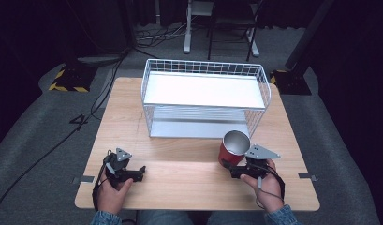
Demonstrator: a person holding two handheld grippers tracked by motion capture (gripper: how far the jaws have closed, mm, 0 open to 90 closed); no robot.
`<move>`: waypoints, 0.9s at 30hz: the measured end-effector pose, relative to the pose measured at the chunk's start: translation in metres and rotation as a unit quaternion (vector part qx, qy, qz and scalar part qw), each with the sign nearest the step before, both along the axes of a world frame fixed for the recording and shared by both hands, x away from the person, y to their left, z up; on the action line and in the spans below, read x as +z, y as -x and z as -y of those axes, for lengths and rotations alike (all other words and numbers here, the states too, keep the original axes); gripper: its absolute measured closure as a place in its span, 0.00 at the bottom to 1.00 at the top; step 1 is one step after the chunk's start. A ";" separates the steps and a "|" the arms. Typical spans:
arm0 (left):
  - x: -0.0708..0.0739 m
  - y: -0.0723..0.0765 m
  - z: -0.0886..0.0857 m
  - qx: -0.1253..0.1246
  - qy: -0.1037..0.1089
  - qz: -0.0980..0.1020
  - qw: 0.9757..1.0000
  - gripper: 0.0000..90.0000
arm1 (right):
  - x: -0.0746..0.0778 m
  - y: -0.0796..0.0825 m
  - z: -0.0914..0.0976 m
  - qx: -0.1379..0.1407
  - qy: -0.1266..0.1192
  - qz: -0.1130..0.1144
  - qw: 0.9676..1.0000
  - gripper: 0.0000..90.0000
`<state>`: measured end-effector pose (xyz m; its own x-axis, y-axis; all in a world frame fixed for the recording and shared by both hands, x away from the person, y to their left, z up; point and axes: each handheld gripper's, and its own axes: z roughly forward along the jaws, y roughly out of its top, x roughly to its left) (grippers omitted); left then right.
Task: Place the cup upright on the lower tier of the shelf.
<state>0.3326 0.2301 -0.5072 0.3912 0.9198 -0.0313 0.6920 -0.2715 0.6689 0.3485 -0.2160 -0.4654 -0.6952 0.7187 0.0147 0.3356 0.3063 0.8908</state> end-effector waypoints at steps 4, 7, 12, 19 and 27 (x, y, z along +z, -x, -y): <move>0.000 0.000 0.000 0.000 0.000 0.000 1.000 0.00 | 0.003 -0.011 -0.011 0.009 0.002 -0.001 1.000 0.18; 0.000 0.000 0.000 0.000 0.000 0.000 1.000 0.00 | 0.004 -0.017 -0.018 0.014 0.003 -0.001 1.000 0.18; 0.000 0.000 0.000 0.002 -0.001 0.000 1.000 0.00 | 0.005 -0.030 -0.030 0.021 0.011 -0.002 1.000 0.18; 0.000 0.000 0.000 0.002 -0.001 0.000 1.000 0.00 | 0.003 -0.048 -0.043 0.020 0.018 -0.006 1.000 0.18; 0.000 -0.001 0.001 0.003 -0.002 0.001 1.000 0.00 | 0.003 -0.065 -0.054 0.015 0.020 0.000 1.000 0.18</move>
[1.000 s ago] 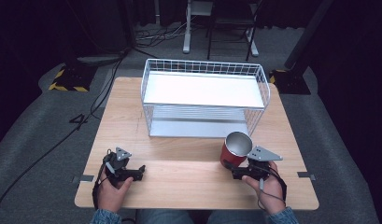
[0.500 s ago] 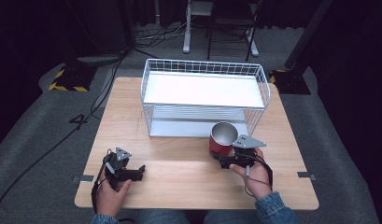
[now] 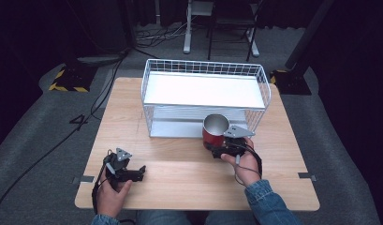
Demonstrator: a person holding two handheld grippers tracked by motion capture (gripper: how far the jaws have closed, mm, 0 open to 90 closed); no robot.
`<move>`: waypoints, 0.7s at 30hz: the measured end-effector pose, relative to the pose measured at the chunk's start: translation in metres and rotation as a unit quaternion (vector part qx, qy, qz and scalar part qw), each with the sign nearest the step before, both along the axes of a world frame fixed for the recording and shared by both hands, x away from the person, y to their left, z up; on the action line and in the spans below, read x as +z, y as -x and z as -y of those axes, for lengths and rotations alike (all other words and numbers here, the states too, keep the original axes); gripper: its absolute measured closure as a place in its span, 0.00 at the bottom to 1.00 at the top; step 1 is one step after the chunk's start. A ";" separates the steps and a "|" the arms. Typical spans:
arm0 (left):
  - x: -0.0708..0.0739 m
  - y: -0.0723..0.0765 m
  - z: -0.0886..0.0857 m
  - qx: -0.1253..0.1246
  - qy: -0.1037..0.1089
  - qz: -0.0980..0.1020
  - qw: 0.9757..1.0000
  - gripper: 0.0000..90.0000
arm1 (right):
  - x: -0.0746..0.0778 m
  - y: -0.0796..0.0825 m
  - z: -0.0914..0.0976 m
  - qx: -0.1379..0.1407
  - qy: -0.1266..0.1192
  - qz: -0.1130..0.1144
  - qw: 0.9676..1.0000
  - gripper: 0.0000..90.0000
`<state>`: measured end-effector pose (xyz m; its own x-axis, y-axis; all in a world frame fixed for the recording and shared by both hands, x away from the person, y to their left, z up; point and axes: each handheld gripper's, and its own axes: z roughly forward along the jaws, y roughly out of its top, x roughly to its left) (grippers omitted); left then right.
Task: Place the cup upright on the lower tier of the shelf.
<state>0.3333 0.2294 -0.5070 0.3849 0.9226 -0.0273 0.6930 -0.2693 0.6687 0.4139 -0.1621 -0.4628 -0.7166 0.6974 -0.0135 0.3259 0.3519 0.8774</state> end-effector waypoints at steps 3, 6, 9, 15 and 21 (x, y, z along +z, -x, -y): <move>0.000 0.000 0.000 0.000 0.000 0.001 1.000 0.00 | 0.000 -0.008 -0.006 -0.003 -0.001 0.002 1.000 0.18; 0.000 -0.001 0.001 0.003 0.000 -0.001 1.000 0.00 | 0.002 -0.016 -0.012 -0.008 -0.004 0.006 1.000 0.18; 0.000 -0.001 0.001 0.002 0.000 -0.001 1.000 0.00 | 0.003 -0.024 -0.019 -0.010 -0.007 0.013 1.000 0.18; 0.000 -0.001 0.001 0.003 0.001 -0.001 1.000 0.00 | 0.002 -0.037 -0.031 -0.019 -0.005 0.019 1.000 0.18; 0.000 -0.001 0.001 0.003 0.000 -0.001 1.000 0.00 | -0.003 -0.051 -0.041 -0.043 -0.016 0.023 0.999 0.18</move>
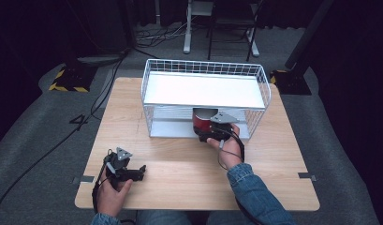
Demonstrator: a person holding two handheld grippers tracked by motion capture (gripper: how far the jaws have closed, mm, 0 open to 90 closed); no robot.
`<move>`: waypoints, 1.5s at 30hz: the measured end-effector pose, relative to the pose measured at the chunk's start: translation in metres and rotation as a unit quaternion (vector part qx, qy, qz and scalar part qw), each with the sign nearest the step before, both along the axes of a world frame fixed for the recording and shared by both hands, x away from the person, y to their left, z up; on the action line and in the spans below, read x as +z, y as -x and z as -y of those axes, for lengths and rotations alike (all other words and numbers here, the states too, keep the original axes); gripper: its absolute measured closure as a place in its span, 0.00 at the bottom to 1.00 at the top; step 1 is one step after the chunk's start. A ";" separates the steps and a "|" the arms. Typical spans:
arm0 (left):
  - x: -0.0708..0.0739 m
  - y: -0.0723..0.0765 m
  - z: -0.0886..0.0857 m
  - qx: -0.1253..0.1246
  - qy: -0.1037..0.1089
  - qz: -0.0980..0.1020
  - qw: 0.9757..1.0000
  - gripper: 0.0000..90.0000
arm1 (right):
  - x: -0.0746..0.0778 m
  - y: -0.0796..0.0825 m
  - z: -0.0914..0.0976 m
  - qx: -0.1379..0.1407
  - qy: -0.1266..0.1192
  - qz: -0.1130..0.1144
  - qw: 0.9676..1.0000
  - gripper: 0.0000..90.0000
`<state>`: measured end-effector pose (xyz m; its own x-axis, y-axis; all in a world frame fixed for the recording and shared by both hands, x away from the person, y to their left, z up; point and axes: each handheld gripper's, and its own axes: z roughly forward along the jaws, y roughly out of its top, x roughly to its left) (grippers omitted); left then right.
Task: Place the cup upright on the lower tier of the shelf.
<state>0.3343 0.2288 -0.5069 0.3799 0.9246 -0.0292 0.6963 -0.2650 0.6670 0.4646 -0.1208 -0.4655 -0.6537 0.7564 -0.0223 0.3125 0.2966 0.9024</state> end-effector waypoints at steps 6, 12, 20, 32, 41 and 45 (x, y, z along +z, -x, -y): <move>0.000 0.000 0.000 0.000 0.000 0.001 1.000 0.00 | -0.006 -0.013 -0.004 -0.025 -0.002 0.010 1.000 0.18; 0.000 0.000 0.000 0.000 0.000 0.000 1.000 0.00 | -0.014 -0.023 -0.008 -0.050 -0.008 0.013 0.999 0.18; 0.000 0.000 0.000 0.000 0.000 0.000 1.000 0.00 | -0.022 -0.030 -0.010 -0.056 -0.006 0.005 0.998 0.18; 0.000 0.000 0.000 0.000 0.000 0.000 1.000 0.00 | -0.024 -0.033 -0.007 -0.061 -0.025 -0.009 0.998 0.18; 0.000 0.000 0.000 0.001 0.000 0.001 1.000 0.00 | -0.025 -0.033 -0.006 -0.057 -0.022 -0.013 0.998 0.17; 0.000 -0.001 0.000 -0.001 -0.001 0.001 1.000 0.00 | -0.026 -0.030 -0.003 -0.060 -0.024 -0.023 0.998 0.17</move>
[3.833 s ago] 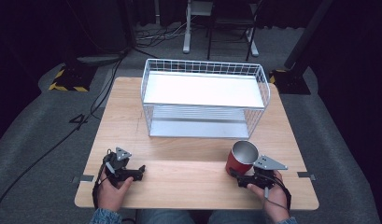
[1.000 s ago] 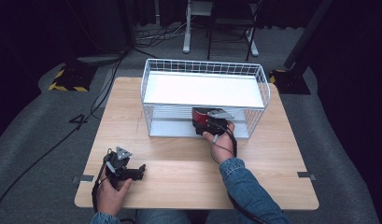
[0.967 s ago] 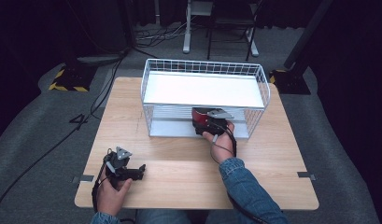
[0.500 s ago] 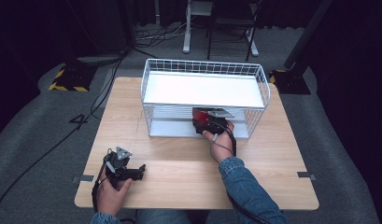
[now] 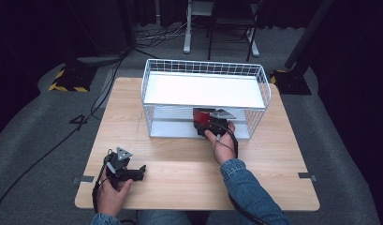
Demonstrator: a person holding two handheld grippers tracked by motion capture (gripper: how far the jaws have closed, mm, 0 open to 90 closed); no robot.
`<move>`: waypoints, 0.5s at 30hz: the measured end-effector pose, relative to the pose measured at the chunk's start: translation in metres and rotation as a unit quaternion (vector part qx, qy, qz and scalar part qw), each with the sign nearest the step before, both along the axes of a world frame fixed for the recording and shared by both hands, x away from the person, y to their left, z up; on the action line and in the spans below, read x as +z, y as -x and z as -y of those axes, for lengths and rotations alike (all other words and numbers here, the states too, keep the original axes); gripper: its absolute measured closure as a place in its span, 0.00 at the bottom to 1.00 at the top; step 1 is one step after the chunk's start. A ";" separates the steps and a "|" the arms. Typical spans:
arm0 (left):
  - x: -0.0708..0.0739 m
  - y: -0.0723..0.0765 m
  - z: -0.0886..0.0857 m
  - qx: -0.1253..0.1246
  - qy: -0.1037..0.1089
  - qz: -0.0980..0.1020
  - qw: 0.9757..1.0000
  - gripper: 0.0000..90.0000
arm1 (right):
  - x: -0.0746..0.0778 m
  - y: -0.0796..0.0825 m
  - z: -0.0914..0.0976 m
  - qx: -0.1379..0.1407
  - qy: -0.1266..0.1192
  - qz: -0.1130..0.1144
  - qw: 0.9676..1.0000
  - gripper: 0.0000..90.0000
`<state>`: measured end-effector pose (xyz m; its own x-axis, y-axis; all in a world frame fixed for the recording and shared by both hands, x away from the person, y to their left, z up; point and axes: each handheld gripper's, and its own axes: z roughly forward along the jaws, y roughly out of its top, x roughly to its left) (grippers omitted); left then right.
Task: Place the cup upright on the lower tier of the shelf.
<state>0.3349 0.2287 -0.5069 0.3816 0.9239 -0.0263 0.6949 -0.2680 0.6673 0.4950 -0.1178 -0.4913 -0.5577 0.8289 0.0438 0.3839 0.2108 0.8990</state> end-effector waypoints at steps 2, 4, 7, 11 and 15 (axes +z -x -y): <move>0.000 0.000 0.000 0.001 0.000 0.000 1.000 0.00 | 0.000 0.003 0.001 -0.001 0.001 0.001 1.000 0.17; 0.000 0.000 0.000 0.001 0.001 -0.001 1.000 0.00 | 0.000 0.006 0.002 0.001 0.008 0.001 1.000 0.17; 0.000 0.000 0.001 0.002 0.001 -0.002 1.000 0.00 | 0.001 0.011 0.006 0.004 0.007 -0.007 1.000 0.17; 0.000 -0.001 0.001 0.003 0.000 0.000 1.000 0.00 | 0.003 0.018 0.013 0.014 0.003 -0.019 1.000 0.17; 0.000 -0.001 0.001 0.004 0.002 0.000 1.000 0.00 | 0.006 0.027 0.020 0.016 0.009 -0.015 1.000 0.17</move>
